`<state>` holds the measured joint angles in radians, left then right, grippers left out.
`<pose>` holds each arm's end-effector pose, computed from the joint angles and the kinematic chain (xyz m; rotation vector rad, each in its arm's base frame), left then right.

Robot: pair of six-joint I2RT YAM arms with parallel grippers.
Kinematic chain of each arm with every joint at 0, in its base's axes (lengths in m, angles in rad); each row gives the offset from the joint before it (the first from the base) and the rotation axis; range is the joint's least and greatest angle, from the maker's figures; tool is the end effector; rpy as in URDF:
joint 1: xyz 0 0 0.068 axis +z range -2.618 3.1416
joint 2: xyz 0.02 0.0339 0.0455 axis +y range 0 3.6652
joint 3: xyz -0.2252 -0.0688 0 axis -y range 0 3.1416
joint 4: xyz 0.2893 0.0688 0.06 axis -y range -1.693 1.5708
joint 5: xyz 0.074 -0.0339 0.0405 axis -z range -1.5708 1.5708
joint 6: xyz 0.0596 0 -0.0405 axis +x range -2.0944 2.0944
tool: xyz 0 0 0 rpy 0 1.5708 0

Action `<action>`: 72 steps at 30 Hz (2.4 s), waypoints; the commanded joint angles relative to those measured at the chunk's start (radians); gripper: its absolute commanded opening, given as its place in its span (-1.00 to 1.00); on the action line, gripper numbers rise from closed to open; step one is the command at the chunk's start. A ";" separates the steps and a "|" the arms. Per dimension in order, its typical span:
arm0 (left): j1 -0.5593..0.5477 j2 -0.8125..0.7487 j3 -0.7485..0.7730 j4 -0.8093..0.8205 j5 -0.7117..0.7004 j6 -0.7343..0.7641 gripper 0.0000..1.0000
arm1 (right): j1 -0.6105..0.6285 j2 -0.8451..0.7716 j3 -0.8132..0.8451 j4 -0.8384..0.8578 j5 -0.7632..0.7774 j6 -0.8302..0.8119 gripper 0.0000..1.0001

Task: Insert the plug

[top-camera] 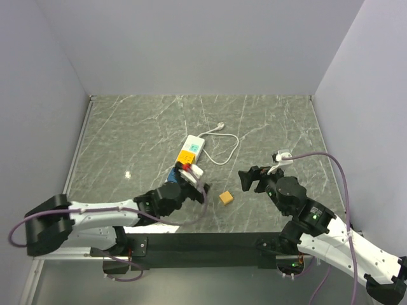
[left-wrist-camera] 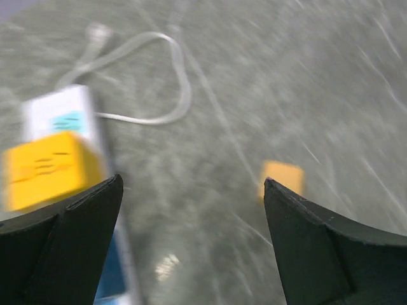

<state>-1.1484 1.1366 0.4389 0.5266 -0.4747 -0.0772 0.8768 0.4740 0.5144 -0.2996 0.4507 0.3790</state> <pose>0.1522 -0.2722 0.1563 0.5741 1.6509 -0.4905 0.1668 0.1599 0.2552 -0.1359 1.8247 0.4802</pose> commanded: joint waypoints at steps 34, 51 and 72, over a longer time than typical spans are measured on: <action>-0.053 0.646 0.412 -0.166 0.289 0.025 0.83 | -0.006 -0.051 -0.024 0.043 0.034 0.011 0.90; 0.116 0.460 0.311 0.004 0.300 -0.286 -0.99 | -0.002 -0.091 -0.043 0.088 0.051 0.041 0.74; 0.349 0.310 0.209 0.406 0.547 -0.866 -0.99 | 0.131 0.216 -0.076 0.516 0.154 -0.003 0.54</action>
<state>-0.8001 1.4879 0.6506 0.8165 0.0727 -0.8150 0.9707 0.6750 0.4370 0.0650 0.5140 0.4023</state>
